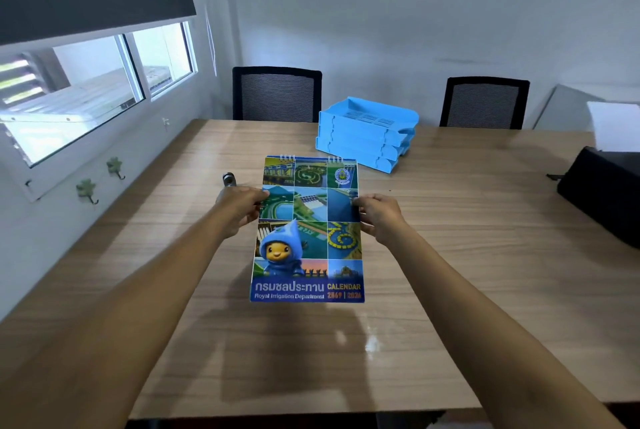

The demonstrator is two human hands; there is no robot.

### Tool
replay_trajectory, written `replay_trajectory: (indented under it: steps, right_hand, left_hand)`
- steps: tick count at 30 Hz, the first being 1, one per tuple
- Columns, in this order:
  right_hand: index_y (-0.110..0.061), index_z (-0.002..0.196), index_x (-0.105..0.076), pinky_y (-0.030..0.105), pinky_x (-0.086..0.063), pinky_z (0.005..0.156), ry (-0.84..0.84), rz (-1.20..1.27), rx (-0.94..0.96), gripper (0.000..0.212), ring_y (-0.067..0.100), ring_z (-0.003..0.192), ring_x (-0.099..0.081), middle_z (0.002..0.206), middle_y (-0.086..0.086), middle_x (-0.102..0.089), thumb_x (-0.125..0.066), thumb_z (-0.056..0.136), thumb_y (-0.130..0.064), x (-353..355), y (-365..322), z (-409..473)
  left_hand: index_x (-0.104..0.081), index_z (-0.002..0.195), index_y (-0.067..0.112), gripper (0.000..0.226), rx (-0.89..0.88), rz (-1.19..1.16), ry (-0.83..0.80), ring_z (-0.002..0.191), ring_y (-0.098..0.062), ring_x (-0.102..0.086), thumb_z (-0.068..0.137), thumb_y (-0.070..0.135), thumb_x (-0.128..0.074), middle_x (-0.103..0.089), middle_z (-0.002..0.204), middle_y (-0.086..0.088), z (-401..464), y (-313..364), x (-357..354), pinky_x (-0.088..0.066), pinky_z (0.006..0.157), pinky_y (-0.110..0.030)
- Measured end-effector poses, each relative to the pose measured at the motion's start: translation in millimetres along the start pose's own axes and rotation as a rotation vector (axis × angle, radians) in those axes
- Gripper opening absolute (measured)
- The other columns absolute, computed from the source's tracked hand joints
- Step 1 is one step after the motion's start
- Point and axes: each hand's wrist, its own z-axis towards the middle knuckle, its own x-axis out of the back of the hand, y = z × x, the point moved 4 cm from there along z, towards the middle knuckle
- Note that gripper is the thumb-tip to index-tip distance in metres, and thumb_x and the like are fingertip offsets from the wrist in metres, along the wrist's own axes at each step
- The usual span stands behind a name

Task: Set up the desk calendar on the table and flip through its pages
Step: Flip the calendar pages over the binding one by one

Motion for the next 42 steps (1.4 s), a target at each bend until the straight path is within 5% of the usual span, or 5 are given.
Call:
replay_trajectory:
  steps: [7, 15, 31, 39, 42]
  right_hand:
    - [-0.011, 0.076, -0.059, 0.026, -0.052, 0.055, -0.053, 0.054, 0.06, 0.012, 0.02, 0.062, -0.06, 0.075, 0.009, -0.063, -0.065, 0.085, -0.005, 9.6, -8.5, -9.0]
    - [-0.007, 0.073, -0.056, 0.018, -0.051, 0.038, -0.034, -0.045, 0.06, 0.017, 0.018, 0.061, -0.06, 0.073, 0.009, -0.062, -0.071, 0.081, -0.003, 11.9, -14.2, -19.3]
    - [-0.012, 0.068, -0.054, 0.032, -0.057, 0.058, 0.07, -0.356, 0.125, 0.023, 0.026, 0.075, -0.065, 0.091, 0.013, -0.067, -0.07, 0.083, -0.019, 12.8, -20.8, -5.7]
    - [-0.013, 0.067, -0.047, 0.015, -0.036, 0.03, -0.228, 0.06, -0.115, 0.027, 0.009, 0.034, -0.041, 0.048, -0.003, -0.043, -0.051, 0.094, -0.017, 11.8, -35.2, -10.3]
    - [-0.01, 0.075, -0.054, 0.02, -0.049, 0.044, -0.286, 0.269, -0.131, 0.02, 0.013, 0.052, -0.052, 0.065, 0.001, -0.053, -0.054, 0.091, -0.021, 8.3, -49.2, -9.8]
  left_hand:
    - [-0.063, 0.081, 0.005, 0.006, -0.061, -0.054, 0.004, 0.092, -0.032, -0.065, 0.083, 0.008, -0.069, -0.067, 0.102, -0.024, -1.5, 12.0, 3.4, -0.052, 0.097, -0.046]
    - [-0.06, 0.082, 0.005, 0.007, 0.061, -0.158, -0.07, 0.056, -0.017, -0.07, 0.087, 0.009, -0.063, -0.071, 0.051, -0.002, -8.2, 5.8, -1.2, -0.059, 0.059, -0.029]
    - [-0.061, 0.095, 0.006, 0.01, 0.101, -0.16, -0.13, 0.08, -0.021, -0.064, 0.09, 0.001, -0.053, -0.067, 0.089, -0.01, -9.2, -16.6, 4.6, -0.058, 0.067, -0.031]
    - [-0.061, 0.079, 0.007, 0.011, 0.118, -0.13, -0.09, 0.059, -0.018, -0.059, 0.089, 0.006, -0.055, -0.065, 0.044, 0.0, -9.8, -20.2, 3.5, -0.05, 0.039, -0.017]
    - [-0.06, 0.081, 0.009, 0.015, 0.092, -0.195, -0.145, 0.059, -0.014, -0.065, 0.091, 0.002, -0.051, -0.069, 0.07, -0.006, -5.9, -23.9, 5.5, -0.054, 0.055, -0.02]
